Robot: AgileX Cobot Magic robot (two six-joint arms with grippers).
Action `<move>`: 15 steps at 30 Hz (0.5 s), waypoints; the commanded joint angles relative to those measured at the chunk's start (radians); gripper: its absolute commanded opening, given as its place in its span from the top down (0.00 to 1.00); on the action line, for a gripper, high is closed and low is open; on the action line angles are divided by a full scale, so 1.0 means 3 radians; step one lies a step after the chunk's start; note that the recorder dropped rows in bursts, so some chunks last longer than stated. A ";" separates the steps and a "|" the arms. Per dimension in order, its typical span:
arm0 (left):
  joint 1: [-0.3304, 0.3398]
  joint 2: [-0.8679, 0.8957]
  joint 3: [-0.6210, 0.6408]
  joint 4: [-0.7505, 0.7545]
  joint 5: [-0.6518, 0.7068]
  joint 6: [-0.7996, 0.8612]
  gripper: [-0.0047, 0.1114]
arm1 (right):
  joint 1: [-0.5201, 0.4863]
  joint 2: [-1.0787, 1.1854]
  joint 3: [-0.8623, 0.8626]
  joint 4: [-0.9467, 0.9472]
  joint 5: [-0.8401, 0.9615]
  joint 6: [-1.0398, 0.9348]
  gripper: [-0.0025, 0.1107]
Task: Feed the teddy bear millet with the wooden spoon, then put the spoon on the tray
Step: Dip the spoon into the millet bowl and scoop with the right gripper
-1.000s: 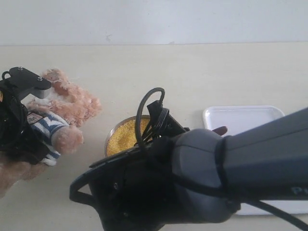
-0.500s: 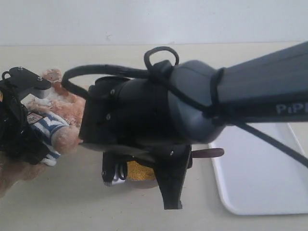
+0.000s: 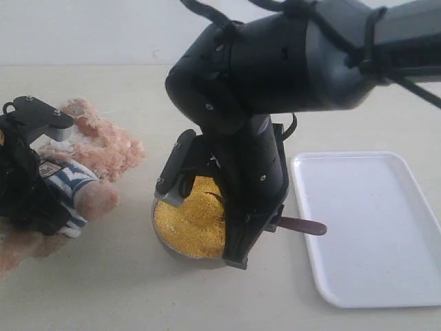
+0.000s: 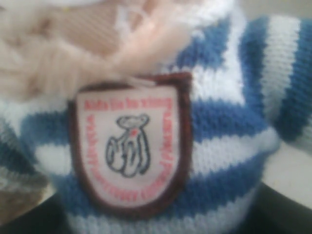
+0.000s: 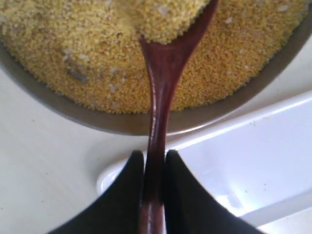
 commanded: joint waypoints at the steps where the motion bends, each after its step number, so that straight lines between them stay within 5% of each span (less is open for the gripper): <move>1: -0.0015 0.0004 -0.0010 -0.0032 -0.0052 -0.0004 0.93 | -0.0023 -0.0088 -0.0008 0.0023 0.0004 -0.0042 0.98; 8: -0.0015 0.0004 -0.0010 -0.0032 -0.0052 -0.0004 0.93 | -0.0053 -0.0088 -0.0008 0.0114 0.0004 0.0010 0.98; 15: -0.0015 0.0004 -0.0010 -0.0032 -0.0054 -0.0004 0.93 | -0.0486 -0.0110 -0.0008 0.1013 0.0004 -0.0080 0.98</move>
